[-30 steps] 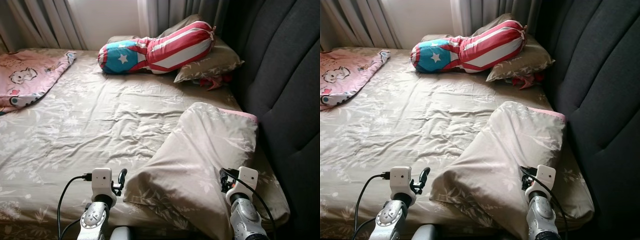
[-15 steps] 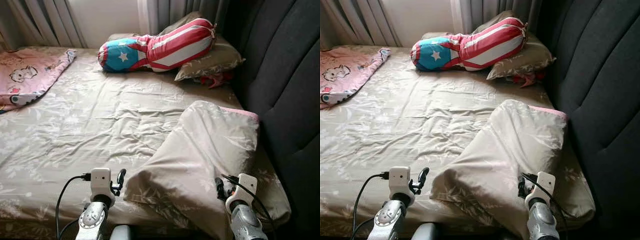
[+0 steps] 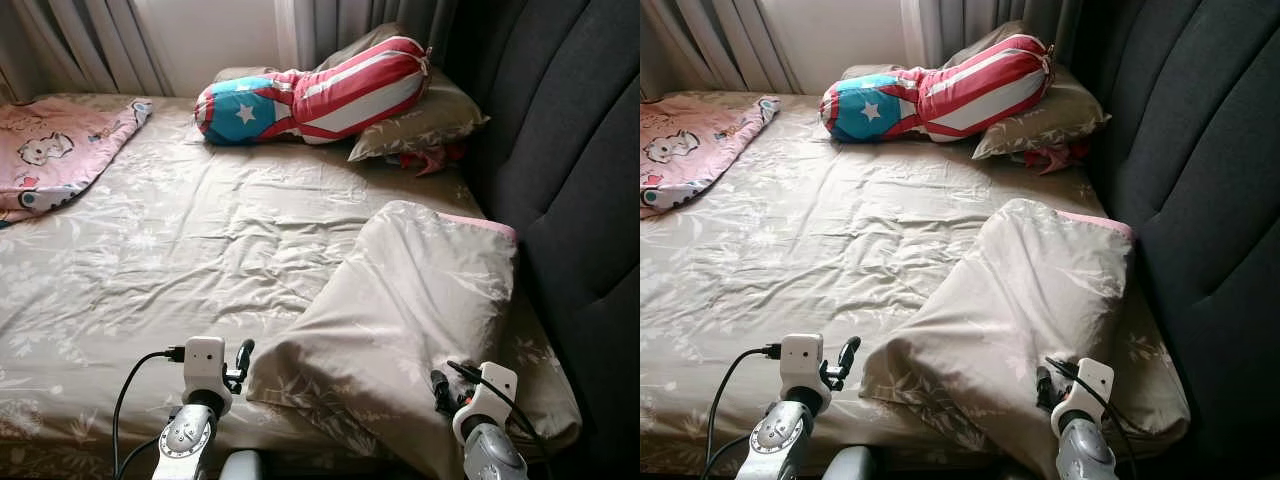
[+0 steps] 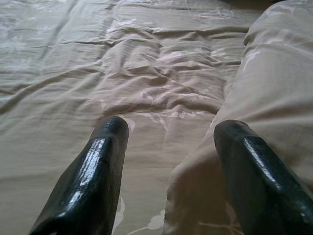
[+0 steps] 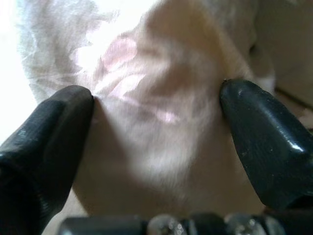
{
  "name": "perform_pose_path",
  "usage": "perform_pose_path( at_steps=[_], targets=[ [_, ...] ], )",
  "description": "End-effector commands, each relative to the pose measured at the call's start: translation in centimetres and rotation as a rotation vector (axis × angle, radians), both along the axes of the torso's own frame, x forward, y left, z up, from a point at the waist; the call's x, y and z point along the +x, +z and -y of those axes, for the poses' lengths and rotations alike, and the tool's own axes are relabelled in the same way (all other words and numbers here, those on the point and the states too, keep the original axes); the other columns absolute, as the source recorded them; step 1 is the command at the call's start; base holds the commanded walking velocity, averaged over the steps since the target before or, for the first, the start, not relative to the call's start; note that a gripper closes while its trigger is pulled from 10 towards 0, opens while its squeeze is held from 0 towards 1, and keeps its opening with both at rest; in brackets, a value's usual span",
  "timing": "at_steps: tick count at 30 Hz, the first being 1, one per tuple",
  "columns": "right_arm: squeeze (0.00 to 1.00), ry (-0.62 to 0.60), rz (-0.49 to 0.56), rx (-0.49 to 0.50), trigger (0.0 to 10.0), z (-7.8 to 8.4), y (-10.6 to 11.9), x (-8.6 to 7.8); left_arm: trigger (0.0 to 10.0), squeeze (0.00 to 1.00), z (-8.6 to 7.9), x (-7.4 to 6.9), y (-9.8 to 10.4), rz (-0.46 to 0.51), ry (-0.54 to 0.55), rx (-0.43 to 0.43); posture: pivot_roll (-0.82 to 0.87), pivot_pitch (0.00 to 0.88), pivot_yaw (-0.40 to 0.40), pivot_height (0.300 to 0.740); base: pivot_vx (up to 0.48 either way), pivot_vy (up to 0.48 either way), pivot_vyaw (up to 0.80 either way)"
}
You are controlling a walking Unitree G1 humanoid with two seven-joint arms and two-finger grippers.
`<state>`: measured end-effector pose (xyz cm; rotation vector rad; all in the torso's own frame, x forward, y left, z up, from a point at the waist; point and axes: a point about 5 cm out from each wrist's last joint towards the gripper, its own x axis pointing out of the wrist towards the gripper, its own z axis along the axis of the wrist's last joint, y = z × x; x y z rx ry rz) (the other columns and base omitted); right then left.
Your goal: Clean up the room
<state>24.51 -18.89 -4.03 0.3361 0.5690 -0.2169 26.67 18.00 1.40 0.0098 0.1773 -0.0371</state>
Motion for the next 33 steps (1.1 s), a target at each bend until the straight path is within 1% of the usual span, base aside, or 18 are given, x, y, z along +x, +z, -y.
perform_pose_path(
  at_steps=[1,3,7,10,12,13,14,19,20,23,24,25,26,28,31,33],
  targets=[
    [1.0,-0.001,-0.007,0.023,10.0,0.0,-0.1,-0.2,10.0,0.0,0.1,0.0,0.2,0.006,-0.017,0.02,0.0,0.049,-0.042,0.645,0.0,0.0,0.0],
    [1.0,0.016,-0.026,0.024,10.0,0.0,-0.3,-0.4,10.0,0.0,0.1,0.0,0.2,0.005,-0.018,0.021,0.0,0.05,-0.043,0.645,0.0,0.0,0.0],
    [1.0,0.026,-0.026,0.031,10.0,0.1,-0.3,-0.5,10.0,0.0,0.1,0.0,0.2,0.005,-0.019,0.02,-0.01,0.052,-0.043,0.645,0.0,0.0,0.0],
    [1.0,0.051,-0.052,0.032,10.0,0.1,-0.5,-0.8,10.0,0.0,0.2,0.0,0.1,0.002,-0.02,0.02,-0.01,0.052,-0.043,0.645,0.0,0.0,0.0],
    [1.0,0.064,-0.093,0.021,10.0,0.1,-0.9,-1.1,10.0,0.0,0.3,0.0,0.1,0.003,-0.021,0.019,-0.01,0.054,-0.044,0.645,0.0,0.0,0.0],
    [1.0,0.064,-0.093,0.021,10.0,0.1,-0.9,-1.1,10.0,0.0,0.3,0.0,0.1,0.003,-0.021,0.019,-0.01,0.054,-0.044,0.645,0.0,0.0,0.0],
    [1.0,0.066,-0.123,0.012,10.0,0.2,-1.0,-1.2,10.0,0.0,0.3,0.0,0.1,0.004,-0.022,0.019,-0.01,0.054,-0.044,0.645,0.0,0.0,0.0],
    [1.0,0.07,-0.159,0.011,10.0,0.2,-1.2,-1.4,10.0,0.0,0.3,-0.1,0.1,0.005,-0.021,0.021,0.0,0.056,-0.045,0.645,0.0,0.0,0.0],
    [1.0,0.089,-0.187,0.017,10.0,0.2,-1.4,-1.5,10.0,0.0,0.2,-0.1,0.1,0.004,-0.021,0.023,-0.01,0.056,-0.045,0.645,0.0,0.0,0.0],
    [1.0,0.118,-0.215,0.047,10.0,0.1,-1.6,-1.7,10.0,0.0,0.2,-0.1,0.1,0.004,-0.022,0.023,0.0,0.059,-0.045,0.645,0.0,0.0,0.0],
    [0.71,0.136,-0.23,0.063,10.0,0.0,-1.7,-1.8,10.0,0.0,0.2,-0.2,0.1,0.004,-0.022,0.023,0.0,0.059,-0.045,0.645,0.0,0.0,0.0],
    [0.71,0.136,-0.23,0.063,10.0,0.0,-1.7,-1.8,10.0,0.0,0.2,-0.2,0.1,0.004,-0.022,0.023,0.0,0.059,-0.045,0.645,0.0,0.0,0.0],
    [0.0,0.147,-0.246,0.071,10.0,-0.1,-1.8,-1.9,10.0,0.0,0.2,-0.2,0.1,0.003,-0.023,0.023,0.0,0.063,-0.043,0.645,0.0,0.0,0.0],
    [0.0,0.172,-0.273,0.077,10.0,-0.2,-2.0,-2.1,10.0,0.0,0.2,-0.3,0.1,0.004,-0.027,0.028,0.0,0.068,-0.04,0.645,0.0,0.0,0.0],
    [0.0,0.181,-0.289,0.088,10.0,-0.4,-2.1,-2.1,10.0,0.0,0.2,-0.3,0.1,0.005,-0.032,0.033,0.01,0.078,-0.037,0.645,0.0,0.0,0.0],
    [0.0,0.175,-0.314,0.088,10.0,-0.7,-2.2,-2.2,10.0,0.0,-0.1,-0.6,0.2,0.009,-0.037,0.04,0.02,0.101,-0.024,0.645,0.0,0.0,0.0]
  ],
)
